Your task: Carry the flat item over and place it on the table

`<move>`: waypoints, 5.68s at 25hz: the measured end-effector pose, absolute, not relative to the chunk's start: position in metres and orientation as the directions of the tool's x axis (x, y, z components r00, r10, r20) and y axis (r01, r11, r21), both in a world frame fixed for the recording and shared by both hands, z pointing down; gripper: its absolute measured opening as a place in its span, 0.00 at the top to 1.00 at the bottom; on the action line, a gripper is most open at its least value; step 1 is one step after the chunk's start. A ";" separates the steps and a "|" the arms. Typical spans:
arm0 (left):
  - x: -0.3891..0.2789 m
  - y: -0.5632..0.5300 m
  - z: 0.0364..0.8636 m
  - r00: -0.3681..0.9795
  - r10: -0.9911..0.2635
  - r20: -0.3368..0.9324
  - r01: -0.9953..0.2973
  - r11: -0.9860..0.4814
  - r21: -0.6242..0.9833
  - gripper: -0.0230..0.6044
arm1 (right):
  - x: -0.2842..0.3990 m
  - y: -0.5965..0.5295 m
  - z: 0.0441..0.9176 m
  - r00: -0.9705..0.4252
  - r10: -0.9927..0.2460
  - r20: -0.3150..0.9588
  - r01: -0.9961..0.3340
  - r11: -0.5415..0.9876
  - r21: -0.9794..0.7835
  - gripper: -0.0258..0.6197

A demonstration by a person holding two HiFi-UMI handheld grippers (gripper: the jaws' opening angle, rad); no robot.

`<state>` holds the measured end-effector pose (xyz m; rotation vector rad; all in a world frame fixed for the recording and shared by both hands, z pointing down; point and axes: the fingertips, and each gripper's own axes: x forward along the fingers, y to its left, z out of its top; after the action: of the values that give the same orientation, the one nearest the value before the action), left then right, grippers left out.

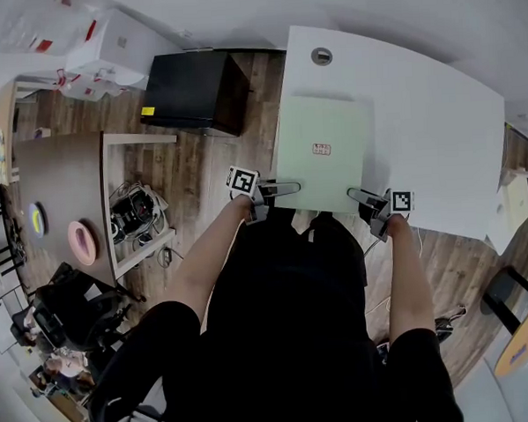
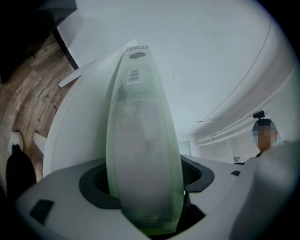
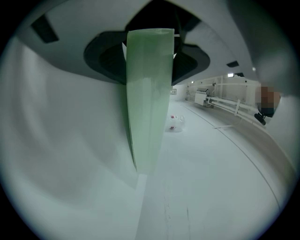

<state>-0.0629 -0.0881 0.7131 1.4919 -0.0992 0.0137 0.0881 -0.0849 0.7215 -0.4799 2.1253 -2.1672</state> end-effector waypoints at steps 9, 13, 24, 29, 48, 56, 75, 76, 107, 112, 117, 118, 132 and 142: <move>-0.065 -0.089 0.709 0.997 -0.017 0.069 -0.068 0.056 0.996 0.42 | 0.091 -0.087 0.721 -0.950 -0.264 0.165 -0.162 -0.034 -0.986 0.49; -0.067 -0.087 0.709 0.996 -0.010 0.088 -0.088 0.060 0.994 0.42 | 0.090 -0.088 0.720 -0.951 -0.267 0.158 -0.153 -0.041 -0.987 0.49; -0.070 -0.093 0.704 0.996 -0.052 0.076 -0.074 0.047 0.996 0.42 | 0.090 -0.092 0.718 -0.952 -0.267 0.152 -0.147 -0.037 -0.988 0.49; -0.076 -0.094 0.709 0.992 -0.077 0.102 -0.099 0.041 0.994 0.42 | 0.089 -0.091 0.718 -0.946 -0.284 0.154 -0.152 -0.031 -0.988 0.49; -0.113 -0.128 0.717 0.963 -0.205 0.173 -0.175 0.008 0.984 0.42 | 0.093 -0.089 0.720 -0.931 -0.320 0.177 -0.179 -0.023 -0.984 0.49; -0.103 -0.130 0.724 0.960 -0.166 0.228 -0.242 -0.068 0.968 0.42 | 0.089 -0.086 0.721 -0.924 -0.340 0.174 -0.178 -0.021 -0.984 0.49; -0.098 -0.139 0.728 0.941 -0.138 0.309 -0.324 -0.106 0.940 0.42 | 0.086 -0.079 0.731 -0.824 -0.370 0.428 -0.476 0.045 -0.878 0.48; -0.098 -0.139 0.729 0.940 -0.138 0.311 -0.326 -0.107 0.939 0.42 | 0.086 -0.079 0.732 -0.820 -0.372 0.434 -0.483 0.045 -0.875 0.48; -0.088 -0.156 0.730 0.904 -0.196 0.379 -0.409 -0.145 0.901 0.42 | 0.099 -0.093 0.736 -0.708 -0.428 0.562 -0.651 0.087 -0.754 0.48; -0.083 -0.162 0.729 0.900 -0.205 0.384 -0.416 -0.142 0.898 0.42 | 0.104 -0.101 0.735 -0.698 -0.436 0.568 -0.657 0.075 -0.750 0.48; -0.084 -0.164 0.727 0.899 -0.220 0.378 -0.414 -0.146 0.898 0.42 | 0.107 -0.102 0.735 -0.711 -0.428 0.558 -0.646 0.085 -0.758 0.48; -0.084 -0.163 0.726 0.896 -0.221 0.386 -0.424 -0.161 0.891 0.42 | 0.109 -0.101 0.734 -0.709 -0.428 0.560 -0.649 0.088 -0.756 0.48; -0.106 -0.145 0.675 0.786 -0.486 0.382 -0.541 -0.243 0.805 0.42 | 0.116 -0.095 0.681 -0.730 -0.476 0.491 -0.650 0.260 -0.714 0.48; -0.081 -0.105 0.587 0.667 -0.695 0.269 -0.623 -0.321 0.713 0.43 | 0.093 -0.091 0.606 -0.751 -0.532 0.392 -0.639 0.435 -0.634 0.48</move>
<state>-0.0805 -0.1055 0.5873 2.0359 -1.0186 -0.1082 0.0934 -0.0915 0.6065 -1.1378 2.7718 -1.3222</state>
